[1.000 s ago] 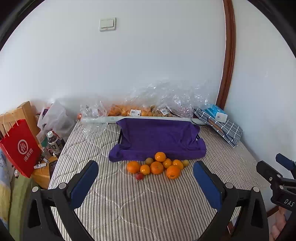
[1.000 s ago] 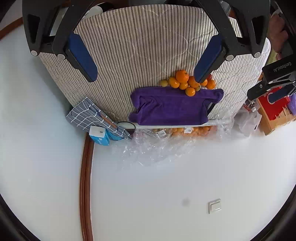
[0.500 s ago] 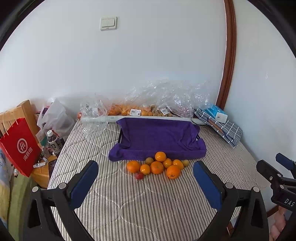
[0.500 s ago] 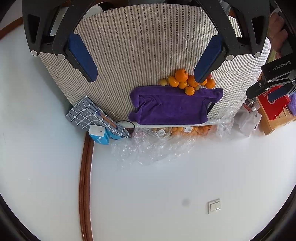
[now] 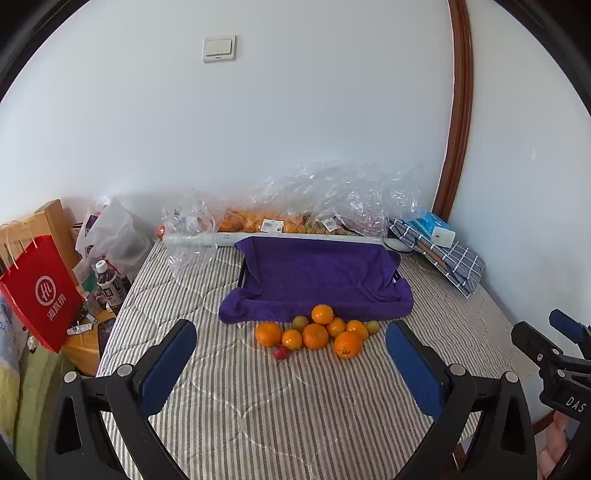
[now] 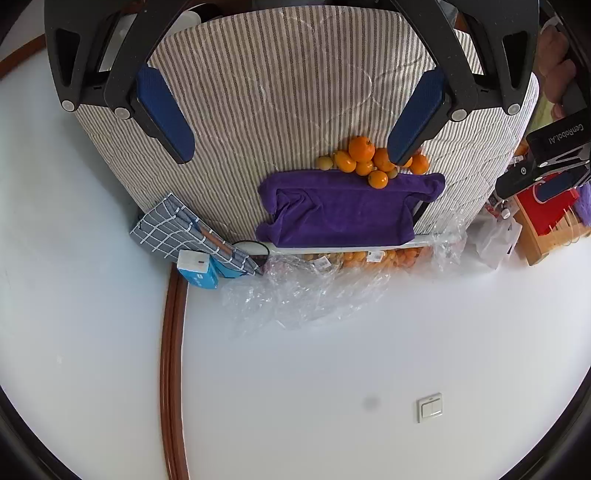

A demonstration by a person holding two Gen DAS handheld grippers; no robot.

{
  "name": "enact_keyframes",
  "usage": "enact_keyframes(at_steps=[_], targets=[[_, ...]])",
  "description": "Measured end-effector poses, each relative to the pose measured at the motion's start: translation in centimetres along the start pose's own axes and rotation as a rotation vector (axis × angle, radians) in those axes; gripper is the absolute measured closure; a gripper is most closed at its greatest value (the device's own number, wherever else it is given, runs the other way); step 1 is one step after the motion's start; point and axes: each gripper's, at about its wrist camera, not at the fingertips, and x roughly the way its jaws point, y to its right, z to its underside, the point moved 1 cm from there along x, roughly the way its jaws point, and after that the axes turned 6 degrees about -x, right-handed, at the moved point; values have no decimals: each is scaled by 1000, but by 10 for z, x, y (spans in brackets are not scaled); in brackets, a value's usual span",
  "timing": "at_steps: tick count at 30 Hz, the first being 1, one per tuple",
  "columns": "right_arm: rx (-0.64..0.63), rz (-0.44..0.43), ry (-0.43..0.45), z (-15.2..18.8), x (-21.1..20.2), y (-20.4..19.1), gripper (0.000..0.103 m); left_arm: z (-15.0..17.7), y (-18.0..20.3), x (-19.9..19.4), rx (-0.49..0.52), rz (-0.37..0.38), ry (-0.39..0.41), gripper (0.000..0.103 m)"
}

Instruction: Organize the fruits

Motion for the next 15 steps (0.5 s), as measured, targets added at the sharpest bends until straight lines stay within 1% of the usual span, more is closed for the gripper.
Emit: enact_keyframes(at_steps=[15], targets=[[8,0,12,3,-1,0,0,0,1,1,-5,6,6,0]])
